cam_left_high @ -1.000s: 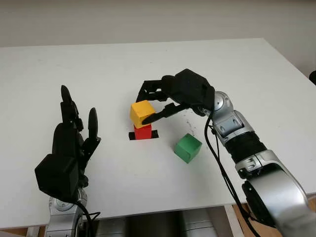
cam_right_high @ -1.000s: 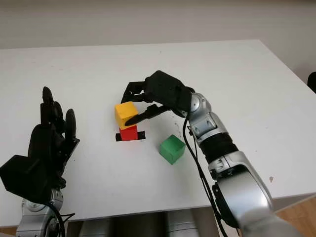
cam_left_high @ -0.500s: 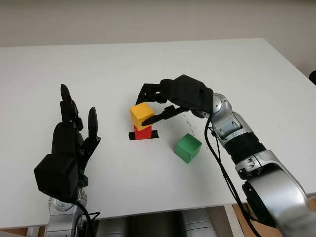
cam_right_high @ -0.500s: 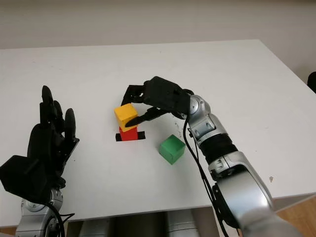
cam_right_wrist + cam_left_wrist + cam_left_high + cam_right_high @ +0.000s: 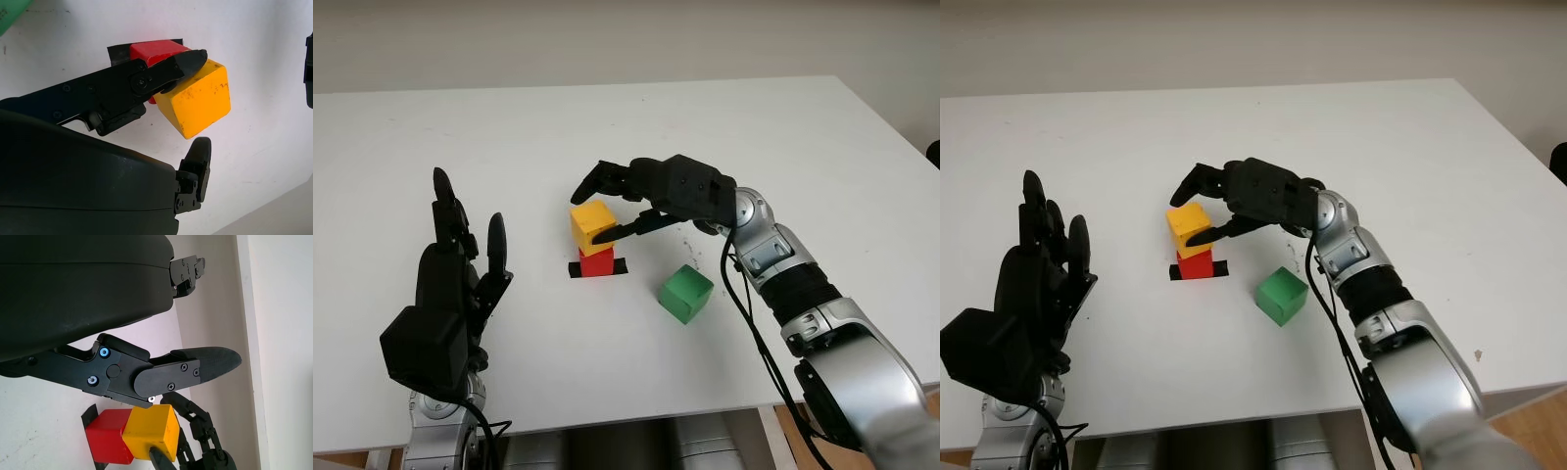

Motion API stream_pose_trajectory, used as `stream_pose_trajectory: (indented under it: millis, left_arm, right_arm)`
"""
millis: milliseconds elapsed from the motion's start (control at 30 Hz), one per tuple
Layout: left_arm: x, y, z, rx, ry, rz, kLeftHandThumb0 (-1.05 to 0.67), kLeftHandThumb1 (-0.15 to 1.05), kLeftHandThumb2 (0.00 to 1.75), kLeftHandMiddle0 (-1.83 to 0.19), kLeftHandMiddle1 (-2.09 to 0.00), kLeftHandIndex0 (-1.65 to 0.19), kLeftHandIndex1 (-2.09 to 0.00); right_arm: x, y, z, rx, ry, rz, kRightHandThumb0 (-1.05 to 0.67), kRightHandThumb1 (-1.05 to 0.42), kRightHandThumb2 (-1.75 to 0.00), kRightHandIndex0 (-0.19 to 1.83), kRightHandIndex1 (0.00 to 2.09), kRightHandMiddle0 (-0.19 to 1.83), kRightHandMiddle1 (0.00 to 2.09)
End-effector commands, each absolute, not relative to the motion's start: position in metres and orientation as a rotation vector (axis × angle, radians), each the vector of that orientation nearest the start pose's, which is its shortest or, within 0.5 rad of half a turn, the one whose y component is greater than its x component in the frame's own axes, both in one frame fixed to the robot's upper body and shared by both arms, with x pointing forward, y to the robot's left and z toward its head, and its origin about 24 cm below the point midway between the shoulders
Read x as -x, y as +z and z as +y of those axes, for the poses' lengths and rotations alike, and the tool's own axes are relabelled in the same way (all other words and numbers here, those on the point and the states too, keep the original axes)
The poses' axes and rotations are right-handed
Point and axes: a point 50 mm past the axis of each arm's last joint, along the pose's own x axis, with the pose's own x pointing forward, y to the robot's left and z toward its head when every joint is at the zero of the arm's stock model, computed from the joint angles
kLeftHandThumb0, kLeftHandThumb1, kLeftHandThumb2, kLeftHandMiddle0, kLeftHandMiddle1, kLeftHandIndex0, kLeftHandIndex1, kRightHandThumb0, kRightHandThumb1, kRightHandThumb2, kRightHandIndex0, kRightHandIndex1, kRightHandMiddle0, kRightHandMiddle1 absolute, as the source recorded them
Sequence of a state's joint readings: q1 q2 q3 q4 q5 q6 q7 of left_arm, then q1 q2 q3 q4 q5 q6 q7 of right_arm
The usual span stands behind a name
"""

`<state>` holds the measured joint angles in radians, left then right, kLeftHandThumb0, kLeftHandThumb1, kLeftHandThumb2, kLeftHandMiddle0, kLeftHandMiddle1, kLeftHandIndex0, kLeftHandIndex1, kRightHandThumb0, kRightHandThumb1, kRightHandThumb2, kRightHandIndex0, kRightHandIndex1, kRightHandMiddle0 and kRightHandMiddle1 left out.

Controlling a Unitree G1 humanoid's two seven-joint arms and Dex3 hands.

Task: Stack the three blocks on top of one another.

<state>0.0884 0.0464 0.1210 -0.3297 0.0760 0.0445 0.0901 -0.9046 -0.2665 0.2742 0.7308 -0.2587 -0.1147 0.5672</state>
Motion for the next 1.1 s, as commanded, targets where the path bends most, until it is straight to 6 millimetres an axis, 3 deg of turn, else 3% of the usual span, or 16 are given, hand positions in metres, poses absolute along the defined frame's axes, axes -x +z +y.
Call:
stream_pose_trajectory:
  millis: [0,200,367,500,700,833,933,1067]
  left_arm:
    - [-0.228,0.099,0.193,-0.144,0.227,-0.223,-0.69,1.05,0.60,0.19,0.00,0.19,0.00]
    - [-0.227,0.098,0.194,-0.130,0.231,-0.216,-0.70,1.05,0.58,0.19,0.00,0.19,0.00]
    - [-0.228,0.098,0.193,-0.127,0.231,-0.217,-0.71,1.05,0.58,0.19,0.00,0.19,0.00]
    - [-0.228,0.098,0.194,-0.113,0.228,-0.215,-0.73,1.05,0.56,0.19,0.00,0.19,0.00]
    - [-0.229,0.100,0.199,-0.133,0.235,-0.221,-0.72,1.05,0.57,0.19,-0.01,0.19,0.00]
    - [-0.229,0.102,0.202,-0.131,0.238,-0.226,-0.72,1.05,0.55,0.19,-0.03,0.19,0.00]
    - [-0.229,0.103,0.203,-0.132,0.237,-0.231,-0.72,1.05,0.54,0.19,-0.04,0.19,0.00]
    - [-0.230,0.105,0.204,-0.130,0.239,-0.246,-0.70,1.05,0.54,0.18,-0.05,0.19,-0.01]
  right_arm:
    - [-0.386,0.156,-0.094,0.778,0.787,-0.105,-0.73,-0.94,-0.05,0.06,0.01,-0.06,0.61]
    - [-0.377,0.173,-0.105,0.762,0.918,-0.187,-0.90,-0.92,-0.05,-0.19,0.00,-0.19,0.05]
    - [-0.368,0.192,-0.119,0.685,0.930,-0.220,-0.92,-0.89,-0.04,-0.19,0.00,-0.19,0.00]
    - [-0.355,0.213,-0.144,0.571,0.881,-0.221,-0.90,-0.91,-0.06,-0.19,0.00,-0.18,0.01]
    - [-0.346,0.230,-0.189,0.468,0.794,-0.262,-0.72,-0.92,-0.06,-0.12,0.04,-0.04,0.08]
    - [-0.340,0.233,-0.213,0.587,0.696,-0.270,-0.68,-0.90,-0.05,0.07,0.13,0.15,0.16]
    - [-0.328,0.237,-0.223,0.809,0.662,-0.311,-0.61,-0.87,-0.04,0.22,0.19,0.31,0.23]
    - [-0.309,0.241,-0.228,1.052,0.636,-0.372,-0.57,-0.82,-0.05,0.35,0.13,0.46,0.16]
